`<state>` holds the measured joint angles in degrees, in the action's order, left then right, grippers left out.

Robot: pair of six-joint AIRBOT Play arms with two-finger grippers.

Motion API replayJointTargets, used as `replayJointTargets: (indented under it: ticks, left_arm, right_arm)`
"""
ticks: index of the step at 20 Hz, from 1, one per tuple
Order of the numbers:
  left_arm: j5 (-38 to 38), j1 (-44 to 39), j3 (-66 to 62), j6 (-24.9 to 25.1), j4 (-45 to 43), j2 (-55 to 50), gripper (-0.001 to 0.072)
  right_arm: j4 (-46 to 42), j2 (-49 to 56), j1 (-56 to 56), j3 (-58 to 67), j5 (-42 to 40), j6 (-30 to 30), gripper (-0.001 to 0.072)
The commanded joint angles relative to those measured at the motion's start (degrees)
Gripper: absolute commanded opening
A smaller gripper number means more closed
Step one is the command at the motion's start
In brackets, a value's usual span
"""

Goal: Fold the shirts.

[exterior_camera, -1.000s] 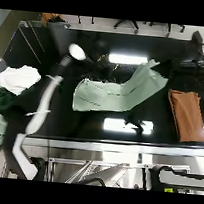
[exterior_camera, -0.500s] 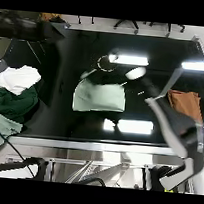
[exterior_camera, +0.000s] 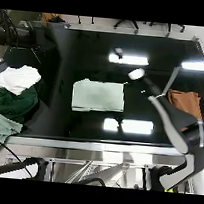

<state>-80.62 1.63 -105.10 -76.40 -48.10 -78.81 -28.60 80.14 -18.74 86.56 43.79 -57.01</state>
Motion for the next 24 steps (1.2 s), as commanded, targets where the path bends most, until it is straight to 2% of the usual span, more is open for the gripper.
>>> replayJointTargets:
  ticks: [1, 2, 3, 7, 13, 18, 19, 20, 21, 23, 24]
  left_arm:
    - [-0.5, 0.1, 2.5, 0.6, 0.2, 0.1, 0.0012]
    - [-0.5, 0.1, 2.5, 0.6, 0.2, 0.1, 0.0012]
    - [-0.5, 0.1, 2.5, 0.6, 0.2, 0.1, 0.0012]
    - [-0.4, -0.4, 2.5, 0.5, 0.2, 0.1, 0.0012]
    - [-0.5, -0.4, 2.5, 0.5, 0.2, 0.1, 0.0012]
    - [-0.5, -0.4, 2.5, 0.5, 0.2, 0.1, 0.0012]
    - [-0.5, -0.4, 2.5, 0.5, 0.2, 0.1, 0.0012]
    - [-0.4, -0.4, 2.5, 0.5, 0.2, 0.1, 0.0012]
    - [-0.4, -0.4, 2.5, 0.5, 0.2, 0.1, 0.0012]
    - [-0.5, -0.4, 2.5, 0.5, 0.2, 0.1, 0.0012]
    - [-0.5, -0.4, 2.5, 0.5, 0.2, 0.1, 0.0012]
  right_arm:
    - [-10.1, -2.9, 15.9, 0.0, 20.9, -11.0, 0.0569]
    - [-11.5, -2.7, 19.1, -0.7, 24.2, -12.3, 0.0647]
    - [-12.0, -2.4, 21.3, -2.2, 26.0, -12.4, 0.0655]
    - [-11.8, 1.0, 21.4, -7.6, 25.9, -11.6, 0.0655]
    - [-8.2, 7.8, 15.6, -7.6, 21.6, -8.9, 0.0654]
    - [-7.9, 9.6, 13.0, -7.6, 19.0, -8.7, 0.0643]
    - [-5.8, 9.6, 12.6, -7.6, 19.2, -7.2, 0.0626]
    - [-2.4, 9.6, 12.5, -7.6, 19.7, -5.0, 0.045]
    - [2.1, 9.5, 12.5, -7.6, 20.5, -2.8, 0.032]
    - [10.2, 9.3, 12.8, -6.3, 23.6, 1.0, 0.0094]
    - [10.8, 8.6, 12.9, -4.9, 24.7, 1.6, 0.0023]
